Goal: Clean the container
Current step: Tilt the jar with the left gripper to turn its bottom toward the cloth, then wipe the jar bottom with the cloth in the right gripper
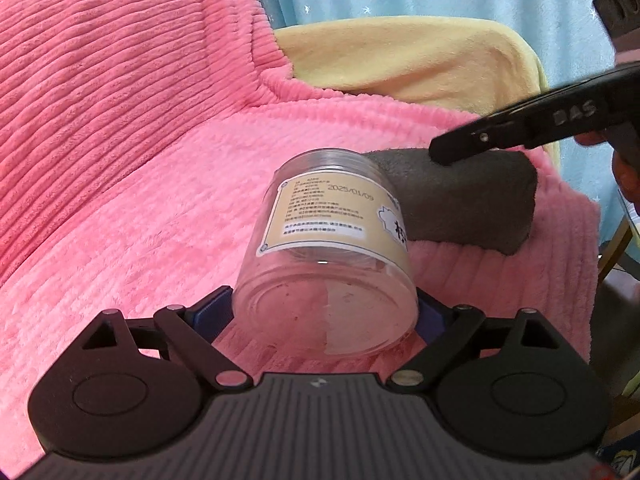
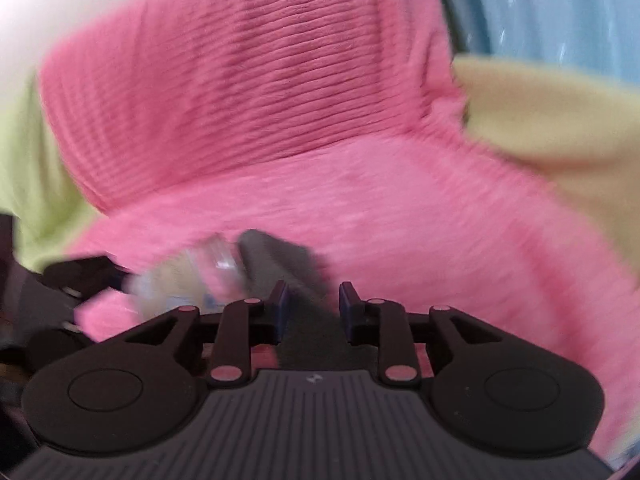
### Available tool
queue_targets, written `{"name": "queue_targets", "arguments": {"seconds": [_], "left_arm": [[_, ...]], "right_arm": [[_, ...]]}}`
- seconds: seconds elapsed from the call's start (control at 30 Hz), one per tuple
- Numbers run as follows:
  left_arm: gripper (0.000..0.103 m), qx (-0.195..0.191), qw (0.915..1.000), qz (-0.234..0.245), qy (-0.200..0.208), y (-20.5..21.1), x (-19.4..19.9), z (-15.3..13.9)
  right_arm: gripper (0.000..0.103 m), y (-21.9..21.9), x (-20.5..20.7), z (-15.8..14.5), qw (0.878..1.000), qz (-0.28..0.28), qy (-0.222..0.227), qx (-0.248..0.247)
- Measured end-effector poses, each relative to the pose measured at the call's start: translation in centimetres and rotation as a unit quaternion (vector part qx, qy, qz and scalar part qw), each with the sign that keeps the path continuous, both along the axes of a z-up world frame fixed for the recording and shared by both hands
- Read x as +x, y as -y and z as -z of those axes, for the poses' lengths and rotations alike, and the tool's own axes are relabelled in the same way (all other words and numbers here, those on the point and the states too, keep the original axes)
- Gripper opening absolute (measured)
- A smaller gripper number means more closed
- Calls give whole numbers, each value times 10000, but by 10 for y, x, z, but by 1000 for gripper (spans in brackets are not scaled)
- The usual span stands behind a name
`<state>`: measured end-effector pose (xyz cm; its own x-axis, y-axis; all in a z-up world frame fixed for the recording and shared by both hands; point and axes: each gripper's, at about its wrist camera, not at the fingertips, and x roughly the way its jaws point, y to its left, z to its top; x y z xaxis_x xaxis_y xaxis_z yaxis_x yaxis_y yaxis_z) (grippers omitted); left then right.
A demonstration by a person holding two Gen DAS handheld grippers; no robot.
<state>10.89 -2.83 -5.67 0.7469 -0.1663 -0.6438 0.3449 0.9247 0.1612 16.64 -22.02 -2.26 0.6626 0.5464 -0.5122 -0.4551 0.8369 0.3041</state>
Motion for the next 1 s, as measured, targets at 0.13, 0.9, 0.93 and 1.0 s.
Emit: {"name": "queue_targets", "arguments": {"seconds": [0.13,0.9,0.93,1.0], "left_arm": [[93,-9,10000,-5,-20,0,3,1],[85,-63,9998,192,47,-4,10,4],[85,-45,9998,208,25,-5,8,5],[86,-9,9997,241,-19,-6,2,6]], "right_arm": [[27,-22,-15,-8,9955,-389,379,-778],[18,-17,-30,-25,9972,189,724,-61],[18,-15,-37,-29,9970,90,761,102],[18,-22,-47,-31,9964,-136,830,64]]}}
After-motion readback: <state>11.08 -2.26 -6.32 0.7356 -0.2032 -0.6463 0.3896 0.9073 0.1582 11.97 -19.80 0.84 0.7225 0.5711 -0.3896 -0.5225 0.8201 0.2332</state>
